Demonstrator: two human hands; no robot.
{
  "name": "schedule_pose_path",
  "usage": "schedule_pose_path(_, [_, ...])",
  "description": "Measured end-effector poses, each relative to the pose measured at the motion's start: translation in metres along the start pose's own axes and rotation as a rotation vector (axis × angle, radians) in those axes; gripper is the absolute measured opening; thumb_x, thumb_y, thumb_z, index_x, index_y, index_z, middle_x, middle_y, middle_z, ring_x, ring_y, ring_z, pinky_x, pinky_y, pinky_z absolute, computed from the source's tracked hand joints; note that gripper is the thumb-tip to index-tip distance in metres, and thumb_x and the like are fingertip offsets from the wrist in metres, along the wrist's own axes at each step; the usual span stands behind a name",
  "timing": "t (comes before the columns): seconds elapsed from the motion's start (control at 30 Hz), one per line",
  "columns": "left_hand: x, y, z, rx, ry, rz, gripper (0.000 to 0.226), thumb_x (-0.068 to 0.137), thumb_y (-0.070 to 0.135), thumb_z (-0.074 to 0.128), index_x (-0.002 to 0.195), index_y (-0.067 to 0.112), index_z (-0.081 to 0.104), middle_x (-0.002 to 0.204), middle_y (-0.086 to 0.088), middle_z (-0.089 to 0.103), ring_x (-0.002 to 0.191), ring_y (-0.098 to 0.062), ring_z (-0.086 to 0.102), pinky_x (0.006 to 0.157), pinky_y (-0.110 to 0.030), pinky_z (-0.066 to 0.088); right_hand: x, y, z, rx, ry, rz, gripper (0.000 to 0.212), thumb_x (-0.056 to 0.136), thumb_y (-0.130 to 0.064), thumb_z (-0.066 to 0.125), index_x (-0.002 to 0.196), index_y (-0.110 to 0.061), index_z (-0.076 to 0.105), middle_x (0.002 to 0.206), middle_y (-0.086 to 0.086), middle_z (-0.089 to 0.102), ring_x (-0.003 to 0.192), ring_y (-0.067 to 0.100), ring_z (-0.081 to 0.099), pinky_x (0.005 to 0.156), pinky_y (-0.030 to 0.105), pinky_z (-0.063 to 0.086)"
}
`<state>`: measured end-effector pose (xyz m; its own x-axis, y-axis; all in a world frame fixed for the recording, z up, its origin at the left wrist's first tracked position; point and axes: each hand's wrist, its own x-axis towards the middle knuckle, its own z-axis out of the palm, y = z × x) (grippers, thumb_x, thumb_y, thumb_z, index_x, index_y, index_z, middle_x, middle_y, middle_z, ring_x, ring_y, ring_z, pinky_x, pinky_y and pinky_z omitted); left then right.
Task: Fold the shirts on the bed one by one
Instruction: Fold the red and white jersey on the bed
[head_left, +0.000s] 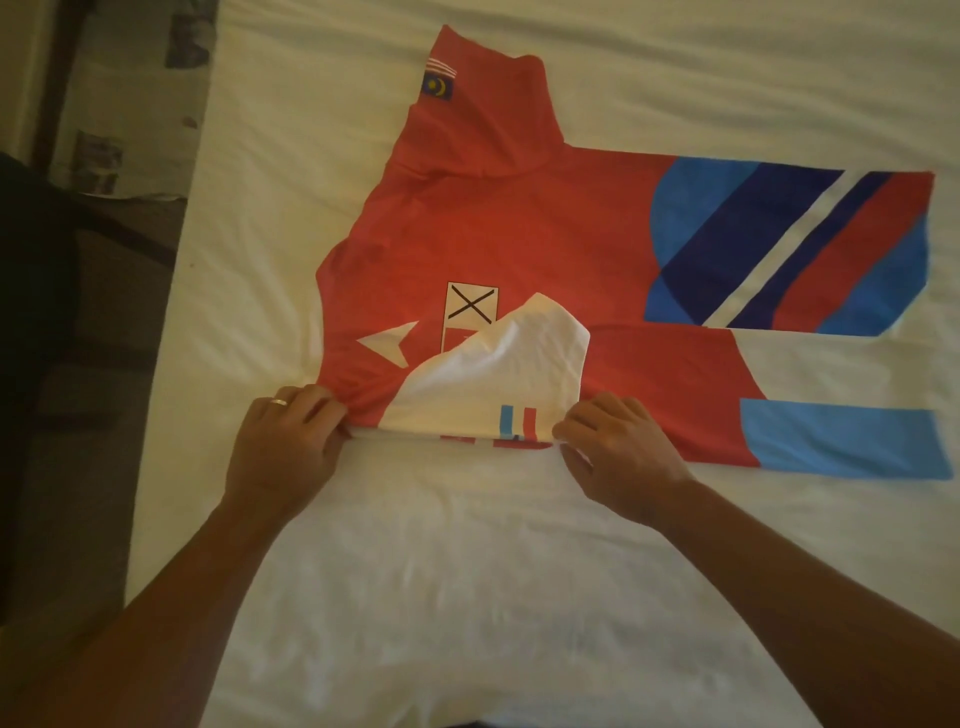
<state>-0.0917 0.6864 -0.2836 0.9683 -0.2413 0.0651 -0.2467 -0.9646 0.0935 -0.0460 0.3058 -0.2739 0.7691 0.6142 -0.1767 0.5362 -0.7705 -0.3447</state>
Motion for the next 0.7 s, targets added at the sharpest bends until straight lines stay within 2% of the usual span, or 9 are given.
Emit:
schedule_pose_path(0.1, [0.000,0.015,-0.006,-0.017,0.027,-0.072,0.031,0.085,0.017,0.055,0.107,0.004,0.072,0.119,-0.017,0.067,0.101,-0.039,0.063,0.077,-0.045,0.047,0.006,-0.006,-0.005,0.063,0.043,0.077,0.030,0.092,-0.041,0.067,0.113,-0.019,0.071,0.115,-0.001,0.068,0.103,0.021,0.061,0.087,0.038,0.050])
schedule_pose_path(0.17, [0.002,0.034,-0.007,-0.052,0.008,-0.014,0.040,0.085,0.022,0.059,0.119,0.004,0.070,0.130,-0.018,0.064,0.110,-0.039,0.061,0.085,-0.046,0.049,0.015,-0.013,-0.008,0.059,0.097,0.083,0.032,0.093,-0.039,0.064,0.116,-0.018,0.068,0.123,0.003,0.063,0.108,0.024,0.060,0.088,0.041,0.051])
schedule_pose_path(0.23, [0.003,0.048,-0.003,-0.072,-0.082,0.019,0.048,0.088,0.033,0.060,0.127,0.007,0.067,0.135,-0.018,0.061,0.116,-0.039,0.060,0.093,-0.050,0.050,0.025,-0.019,-0.007,0.007,0.087,0.084,0.040,0.093,-0.040,0.063,0.127,-0.018,0.061,0.136,0.009,0.057,0.118,0.031,0.057,0.093,0.048,0.052])
schedule_pose_path(0.33, [0.007,0.054,0.001,-0.024,-0.221,-0.069,0.049,0.090,0.045,0.055,0.125,0.012,0.065,0.132,-0.015,0.062,0.111,-0.038,0.059,0.090,-0.050,0.051,0.035,-0.014,-0.003,-0.105,-0.040,0.141,0.065,0.089,-0.053,0.063,0.143,-0.021,0.044,0.154,0.014,0.039,0.132,0.038,0.046,0.102,0.054,0.047])
schedule_pose_path(0.43, [0.017,0.059,0.000,0.004,-0.234,-0.119,0.043,0.091,0.049,0.050,0.108,0.014,0.068,0.115,-0.011,0.065,0.095,-0.035,0.059,0.081,-0.044,0.049,0.038,-0.002,-0.009,-0.132,-0.167,0.186,0.074,0.085,-0.065,0.061,0.143,-0.024,0.041,0.156,0.011,0.034,0.131,0.035,0.043,0.104,0.054,0.045])
schedule_pose_path(0.53, [0.036,0.065,-0.006,0.025,-0.168,-0.149,0.045,0.095,0.052,0.047,0.093,0.012,0.068,0.096,-0.011,0.063,0.084,-0.031,0.056,0.076,-0.040,0.047,0.039,0.010,-0.022,-0.066,-0.227,0.140,0.068,0.090,-0.062,0.057,0.145,-0.025,0.044,0.158,0.006,0.032,0.138,0.032,0.037,0.111,0.052,0.036])
schedule_pose_path(0.6, [0.057,0.070,-0.008,0.014,-0.122,-0.149,0.049,0.097,0.051,0.044,0.089,0.010,0.068,0.094,-0.013,0.062,0.082,-0.030,0.056,0.074,-0.038,0.045,0.040,0.025,-0.031,0.016,-0.167,0.134,0.054,0.096,-0.054,0.055,0.140,-0.023,0.052,0.153,0.002,0.043,0.137,0.027,0.042,0.112,0.048,0.037])
schedule_pose_path(0.7, [0.103,0.081,-0.004,-0.087,-0.077,-0.114,0.044,0.098,0.045,0.045,0.088,0.009,0.068,0.093,-0.009,0.060,0.078,-0.025,0.054,0.071,-0.036,0.046,0.040,0.064,-0.042,0.066,0.008,0.217,0.035,0.100,-0.040,0.052,0.124,-0.017,0.064,0.129,0.001,0.061,0.116,0.023,0.056,0.102,0.043,0.046])
